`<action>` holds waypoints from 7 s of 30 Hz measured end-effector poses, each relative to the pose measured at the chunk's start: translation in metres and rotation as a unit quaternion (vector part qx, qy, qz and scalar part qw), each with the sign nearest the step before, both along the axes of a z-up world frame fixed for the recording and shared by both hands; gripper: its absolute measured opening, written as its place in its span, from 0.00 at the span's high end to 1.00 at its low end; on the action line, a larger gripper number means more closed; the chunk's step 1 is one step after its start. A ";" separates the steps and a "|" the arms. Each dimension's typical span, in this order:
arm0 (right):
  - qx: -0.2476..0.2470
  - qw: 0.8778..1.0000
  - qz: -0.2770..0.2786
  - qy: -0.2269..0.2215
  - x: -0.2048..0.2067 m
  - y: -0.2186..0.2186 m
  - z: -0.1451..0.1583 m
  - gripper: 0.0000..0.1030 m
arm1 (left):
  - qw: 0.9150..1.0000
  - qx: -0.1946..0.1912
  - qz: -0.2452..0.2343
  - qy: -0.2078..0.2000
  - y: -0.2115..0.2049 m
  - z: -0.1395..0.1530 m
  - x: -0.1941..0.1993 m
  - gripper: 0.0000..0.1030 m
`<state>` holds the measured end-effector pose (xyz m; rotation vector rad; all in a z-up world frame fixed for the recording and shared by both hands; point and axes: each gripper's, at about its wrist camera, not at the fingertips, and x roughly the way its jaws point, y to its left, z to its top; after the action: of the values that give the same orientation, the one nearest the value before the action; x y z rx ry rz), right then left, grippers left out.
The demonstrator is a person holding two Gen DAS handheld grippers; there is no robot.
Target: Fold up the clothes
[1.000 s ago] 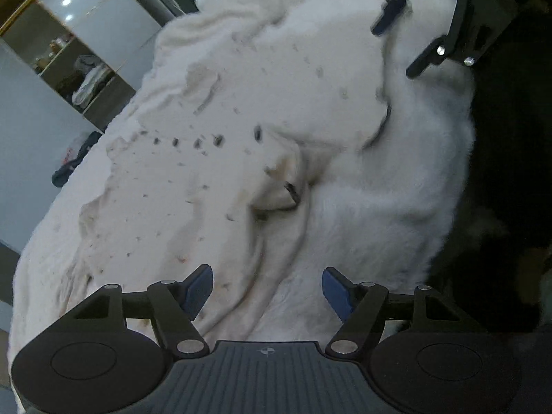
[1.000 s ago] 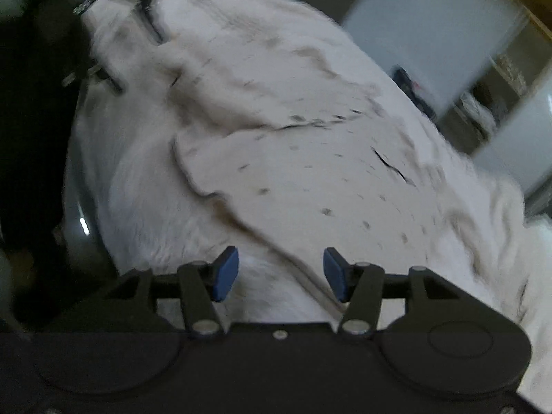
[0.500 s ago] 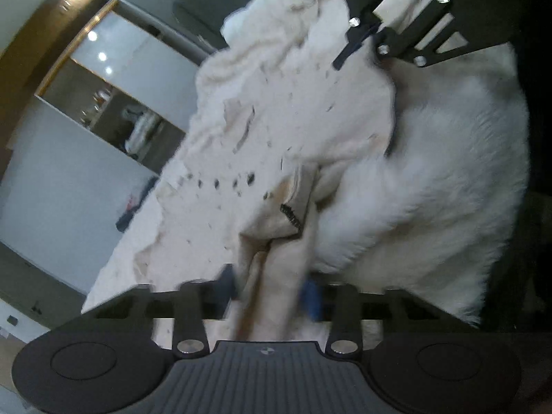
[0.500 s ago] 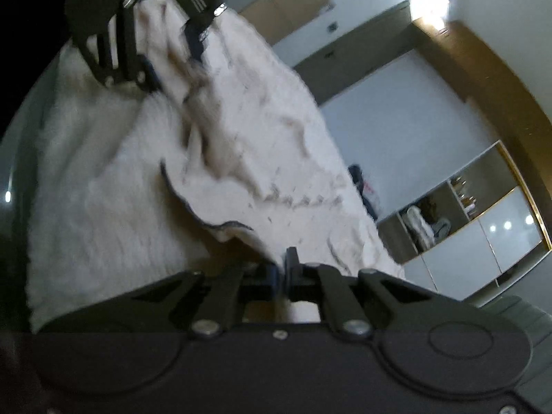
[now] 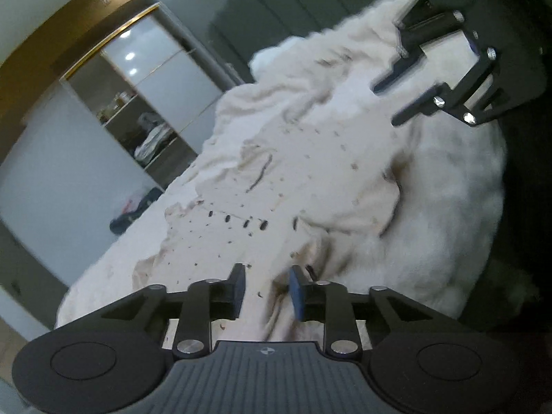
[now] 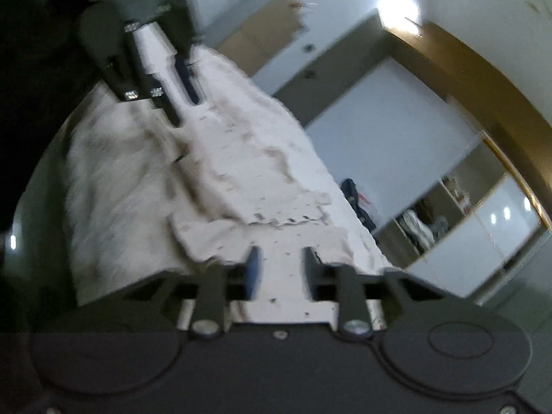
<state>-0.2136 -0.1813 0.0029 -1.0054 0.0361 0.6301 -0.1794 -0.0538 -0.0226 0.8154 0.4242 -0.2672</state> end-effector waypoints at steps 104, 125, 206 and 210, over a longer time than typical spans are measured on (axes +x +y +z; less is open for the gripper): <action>0.410 0.643 -0.216 0.609 0.178 -0.036 0.015 0.98 | 0.881 -0.384 0.228 0.154 0.213 0.038 0.055 0.43; 0.417 0.625 -0.212 0.625 0.169 0.033 -0.002 0.59 | 0.917 -0.286 0.219 0.174 0.217 0.030 0.028 0.27; 0.373 0.691 -0.301 0.541 0.214 0.058 0.028 0.54 | 0.514 -0.700 0.491 -0.064 0.571 0.012 0.133 0.89; 0.365 0.692 -0.303 0.544 0.213 0.062 0.024 0.54 | 0.435 -0.759 0.479 -0.070 0.581 -0.021 0.100 0.59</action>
<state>-0.0008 -0.1196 0.0265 0.2998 1.0580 0.4632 -0.0798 0.5268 -0.0436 -1.2885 0.2542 0.5267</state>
